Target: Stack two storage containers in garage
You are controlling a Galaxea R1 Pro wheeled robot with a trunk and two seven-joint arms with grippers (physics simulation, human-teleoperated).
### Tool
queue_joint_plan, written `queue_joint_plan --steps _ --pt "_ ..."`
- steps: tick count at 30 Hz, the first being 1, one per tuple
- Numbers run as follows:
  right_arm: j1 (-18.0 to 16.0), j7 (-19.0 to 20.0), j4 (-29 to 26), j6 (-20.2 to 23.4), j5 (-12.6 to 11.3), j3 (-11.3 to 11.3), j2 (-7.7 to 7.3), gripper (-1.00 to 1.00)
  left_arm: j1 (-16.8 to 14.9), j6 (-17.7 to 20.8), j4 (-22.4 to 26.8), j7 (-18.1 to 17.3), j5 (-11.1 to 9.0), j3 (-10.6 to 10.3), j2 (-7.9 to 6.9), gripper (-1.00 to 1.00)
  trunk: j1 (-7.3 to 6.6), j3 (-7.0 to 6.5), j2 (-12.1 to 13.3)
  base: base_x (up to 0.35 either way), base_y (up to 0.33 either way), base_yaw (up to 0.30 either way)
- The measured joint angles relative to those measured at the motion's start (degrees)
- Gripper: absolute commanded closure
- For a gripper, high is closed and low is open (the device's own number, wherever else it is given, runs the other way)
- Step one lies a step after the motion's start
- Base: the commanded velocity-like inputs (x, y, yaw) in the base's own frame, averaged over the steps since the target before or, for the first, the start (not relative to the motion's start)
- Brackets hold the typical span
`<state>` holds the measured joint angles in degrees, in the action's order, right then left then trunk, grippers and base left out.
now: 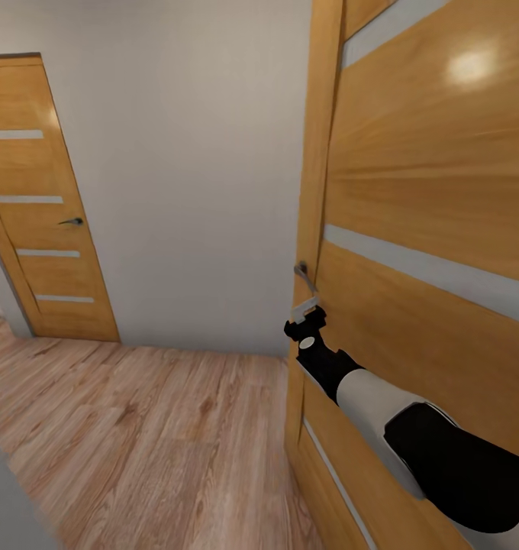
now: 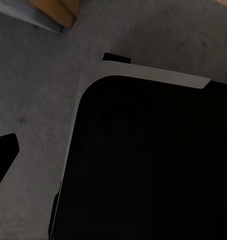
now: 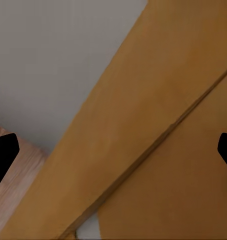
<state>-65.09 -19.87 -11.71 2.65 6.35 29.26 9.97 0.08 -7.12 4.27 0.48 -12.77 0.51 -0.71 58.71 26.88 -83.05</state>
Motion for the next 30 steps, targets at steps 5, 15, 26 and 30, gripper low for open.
queue_joint_plan --steps 5,15,26,30 --pt "0.01 0.13 -0.02 -0.06 -0.11 0.39 0.0 -1.0 -0.01 0.0 -0.04 0.0 -0.02 -0.01 -0.01 -1.0 0.0 0.0 0.0 0.208 0.0 0.0" --pt "0.06 -0.05 0.06 -0.03 -0.26 0.64 0.0 -1.0 -0.01 0.0 -0.01 0.0 0.01 -0.01 -0.08 -1.0 0.01 0.01 0.0 0.169 0.0 0.0" --pt "0.51 -0.04 0.62 -1.27 -0.53 0.26 -0.01 -1.0 0.0 0.0 0.02 0.0 0.06 0.0 0.0 -1.0 0.02 0.0 0.0 0.008 0.0 0.014" --pt "0.52 -0.07 1.13 -1.25 -0.69 0.06 -0.01 -1.0 0.0 0.0 0.01 0.0 0.08 -0.06 0.0 -1.0 0.02 0.0 0.0 0.0 0.0 0.177"
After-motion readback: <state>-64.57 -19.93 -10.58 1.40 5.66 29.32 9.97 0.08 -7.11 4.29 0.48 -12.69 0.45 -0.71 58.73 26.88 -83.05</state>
